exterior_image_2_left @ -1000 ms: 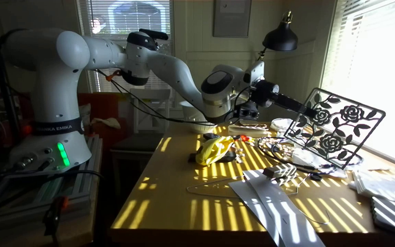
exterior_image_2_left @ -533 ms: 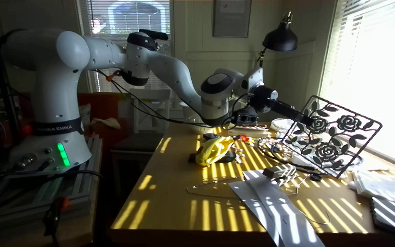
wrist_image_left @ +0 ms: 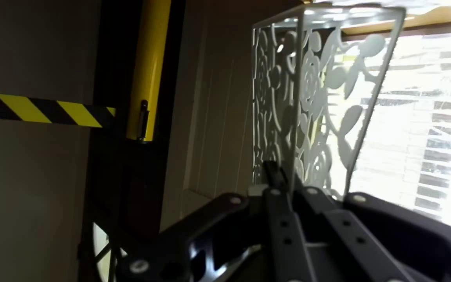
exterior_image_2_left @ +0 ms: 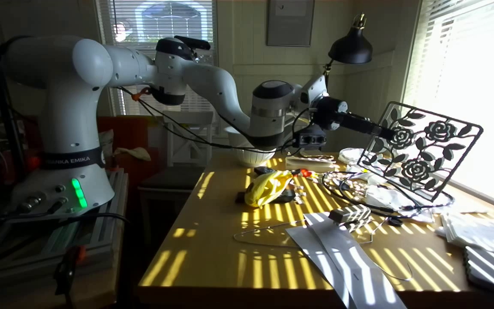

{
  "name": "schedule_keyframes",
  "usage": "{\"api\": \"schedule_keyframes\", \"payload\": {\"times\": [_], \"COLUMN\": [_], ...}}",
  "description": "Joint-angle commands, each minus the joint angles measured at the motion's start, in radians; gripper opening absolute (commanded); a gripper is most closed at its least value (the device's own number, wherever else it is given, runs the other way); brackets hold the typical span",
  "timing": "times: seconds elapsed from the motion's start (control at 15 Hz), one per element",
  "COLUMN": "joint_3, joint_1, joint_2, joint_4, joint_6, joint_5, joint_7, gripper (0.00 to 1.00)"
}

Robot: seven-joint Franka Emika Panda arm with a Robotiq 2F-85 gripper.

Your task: Move the cable forward then put the white thing on it

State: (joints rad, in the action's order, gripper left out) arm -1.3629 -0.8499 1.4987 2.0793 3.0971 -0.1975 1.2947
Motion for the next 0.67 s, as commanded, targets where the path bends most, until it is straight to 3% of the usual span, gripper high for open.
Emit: {"api": "schedule_keyframes", "payload": {"times": [0.0, 0.33, 0.6], "joint_3": [-0.043, 0.054, 0.099], "joint_1": [-0.036, -0.006, 0.021], "joint_2": [-0.001, -0.004, -0.004], "joint_4": [-0.03, -0.135, -0.178], "joint_6": [-0.065, -0.061, 0.013], "joint_5": [0.188, 0.166, 0.179], "joint_7": [0.229, 0.331, 0.394], "gripper": [0.01, 0.01, 0.01]}}
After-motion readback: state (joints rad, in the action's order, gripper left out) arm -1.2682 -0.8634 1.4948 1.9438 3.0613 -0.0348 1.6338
